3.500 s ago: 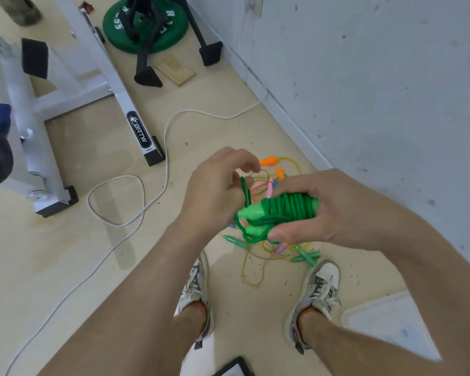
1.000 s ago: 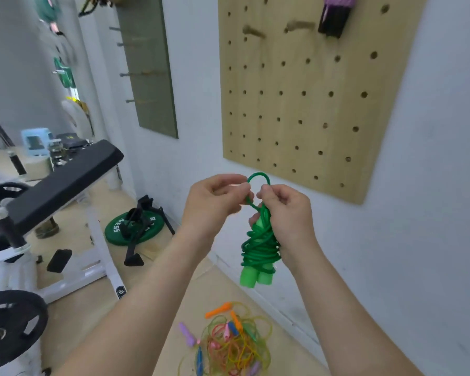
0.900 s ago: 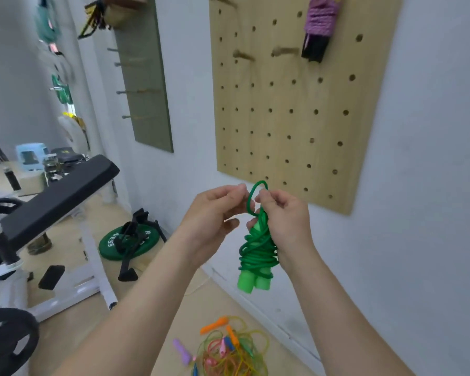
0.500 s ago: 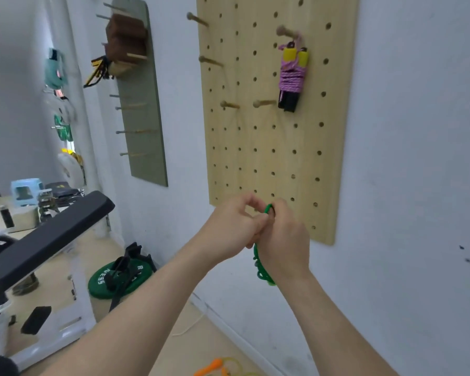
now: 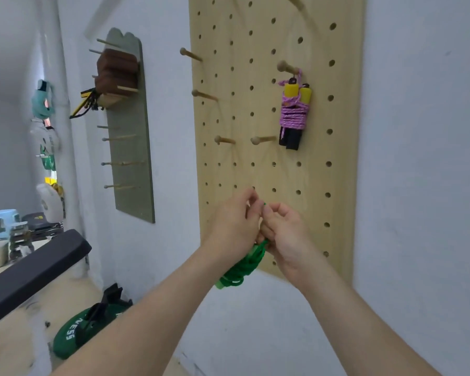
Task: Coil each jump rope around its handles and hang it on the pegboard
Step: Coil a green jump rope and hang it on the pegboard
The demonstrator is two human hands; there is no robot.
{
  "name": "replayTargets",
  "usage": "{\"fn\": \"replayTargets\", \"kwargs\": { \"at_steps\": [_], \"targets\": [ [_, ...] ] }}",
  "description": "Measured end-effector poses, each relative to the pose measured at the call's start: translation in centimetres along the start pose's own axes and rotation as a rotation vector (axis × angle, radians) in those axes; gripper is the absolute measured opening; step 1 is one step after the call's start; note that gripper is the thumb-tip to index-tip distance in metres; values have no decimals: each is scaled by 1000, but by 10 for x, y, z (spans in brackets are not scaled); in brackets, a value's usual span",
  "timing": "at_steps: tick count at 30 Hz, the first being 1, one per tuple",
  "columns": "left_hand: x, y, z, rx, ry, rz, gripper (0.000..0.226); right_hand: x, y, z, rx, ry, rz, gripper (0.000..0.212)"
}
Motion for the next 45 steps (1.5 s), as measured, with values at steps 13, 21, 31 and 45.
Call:
{"fn": "replayTargets", "kwargs": {
  "at_steps": [13,21,31,45],
  "targets": [
    [-33,-177,72,-77,666,-48,13,-29,-173,43,11,103,-71,8],
    [-47,-256,55,-189,597,-2,17,-41,-231,73,-5,459,-429,19],
    [-49,-309,53,-296,592,212,18,-48,-267,69,76,676,-682,11],
    [-54,-284,63,-257,670,250,15,-45,-281,38,-172,784,-871,13]
  ]
}}
Point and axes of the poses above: each hand's wrist, its own y-axis away from the middle knuckle, its own x-axis out of the palm, z = x × y, the point moved 1 cm from there along -y, towards the middle knuckle, and after that the axes turned 12 degrees about z, right-handed, at the moved point
